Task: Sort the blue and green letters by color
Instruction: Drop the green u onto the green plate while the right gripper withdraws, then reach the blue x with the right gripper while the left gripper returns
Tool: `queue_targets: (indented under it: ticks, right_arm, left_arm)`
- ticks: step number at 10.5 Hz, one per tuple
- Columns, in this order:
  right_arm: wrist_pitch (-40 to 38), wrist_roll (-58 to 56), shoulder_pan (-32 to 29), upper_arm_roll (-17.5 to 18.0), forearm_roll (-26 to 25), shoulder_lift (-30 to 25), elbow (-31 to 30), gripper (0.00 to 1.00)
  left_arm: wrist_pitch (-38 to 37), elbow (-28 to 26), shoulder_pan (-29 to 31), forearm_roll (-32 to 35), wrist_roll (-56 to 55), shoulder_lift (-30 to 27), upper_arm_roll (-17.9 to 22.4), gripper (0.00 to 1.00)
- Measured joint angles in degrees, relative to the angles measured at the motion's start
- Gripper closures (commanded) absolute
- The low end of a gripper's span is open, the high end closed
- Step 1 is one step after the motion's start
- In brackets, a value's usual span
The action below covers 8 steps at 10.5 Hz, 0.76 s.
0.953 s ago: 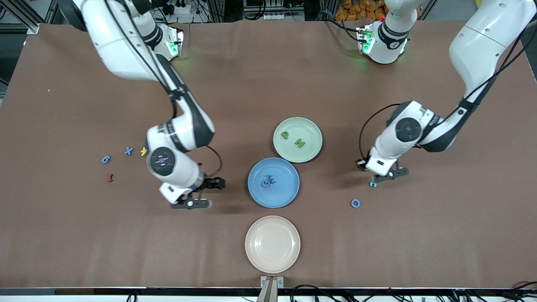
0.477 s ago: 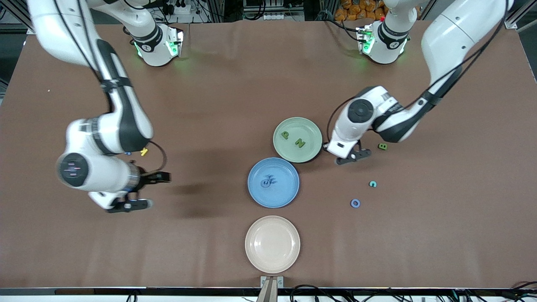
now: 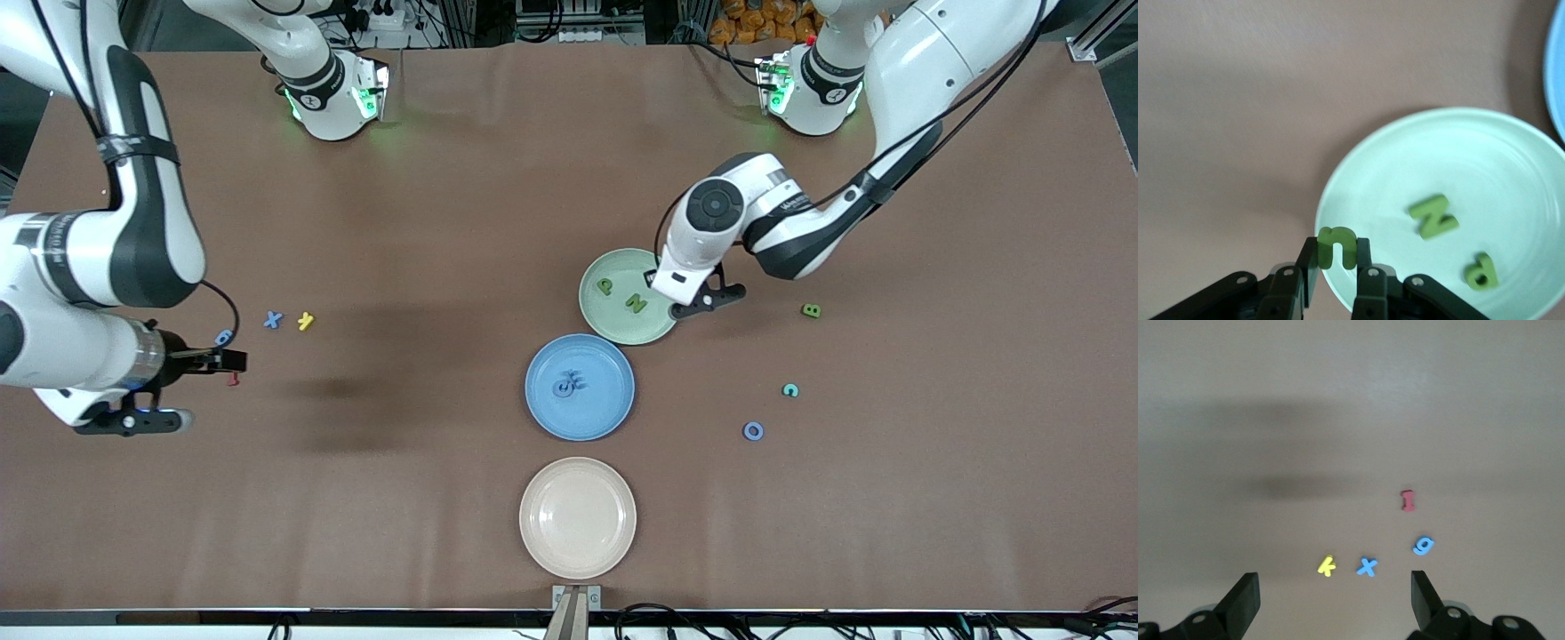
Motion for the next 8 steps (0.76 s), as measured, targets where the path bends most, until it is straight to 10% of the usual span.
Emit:
queue_targets:
  ticks: [1, 8]
  right_arm:
    - [0.2, -0.2, -1.2, 0.0, -0.8, -0.6, -1.3, 0.0]
    - [28.8, -0.3, -4.6, 0.0, -1.9, -12.9, -33.0, 0.0]
  left_arm:
    - [-0.1, 0.0, -1.3, -0.1, -1.9, 0.0, -0.3, 0.01]
    - [-4.0, 0.3, -5.3, -0.1, -2.7, 0.0, 5.3, 0.0]
